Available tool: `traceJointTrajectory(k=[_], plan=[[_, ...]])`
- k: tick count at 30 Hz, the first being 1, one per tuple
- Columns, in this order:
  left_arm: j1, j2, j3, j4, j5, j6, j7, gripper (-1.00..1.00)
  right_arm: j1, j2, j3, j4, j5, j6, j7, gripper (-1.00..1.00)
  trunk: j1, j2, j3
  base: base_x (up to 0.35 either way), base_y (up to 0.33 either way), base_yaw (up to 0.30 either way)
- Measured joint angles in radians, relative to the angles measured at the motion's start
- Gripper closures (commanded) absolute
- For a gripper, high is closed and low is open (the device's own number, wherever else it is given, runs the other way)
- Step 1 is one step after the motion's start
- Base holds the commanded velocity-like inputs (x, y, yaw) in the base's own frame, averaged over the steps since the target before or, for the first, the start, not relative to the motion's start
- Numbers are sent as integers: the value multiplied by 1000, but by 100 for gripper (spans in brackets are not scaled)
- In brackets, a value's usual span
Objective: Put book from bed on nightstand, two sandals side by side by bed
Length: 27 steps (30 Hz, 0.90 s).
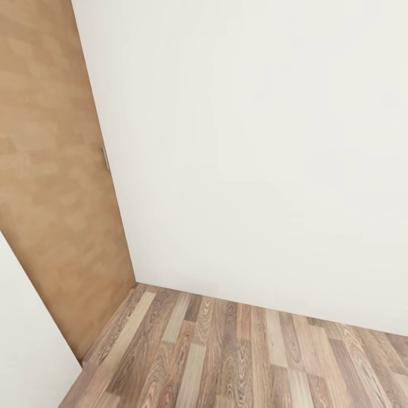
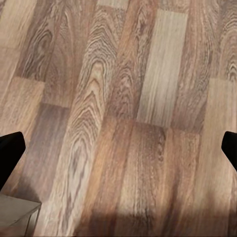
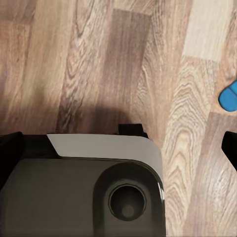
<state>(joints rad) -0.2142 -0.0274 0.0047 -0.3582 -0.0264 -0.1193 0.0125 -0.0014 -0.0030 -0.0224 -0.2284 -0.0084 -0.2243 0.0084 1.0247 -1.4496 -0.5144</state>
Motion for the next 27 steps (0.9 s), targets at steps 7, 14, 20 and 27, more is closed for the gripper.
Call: traceJointTrajectory(k=[7,14,20,27], plan=[[0,0,0,0,0,0,0,-100,0,1,1,0,1,0,0,-100,0,0,0,219,100,0],[0,0,-1,0,0,0,0,-100,0,1,1,0,4,0,0,-100,0,0,0,290,7,0],[0,0,-1,0,0,0,0,-100,0,2,1,0,5,0,0,-100,0,0,0,307,0,0],[0,0,-1,0,0,0,0,-100,0,1,1,0,6,0,0,-100,0,0,0,308,0,0]])
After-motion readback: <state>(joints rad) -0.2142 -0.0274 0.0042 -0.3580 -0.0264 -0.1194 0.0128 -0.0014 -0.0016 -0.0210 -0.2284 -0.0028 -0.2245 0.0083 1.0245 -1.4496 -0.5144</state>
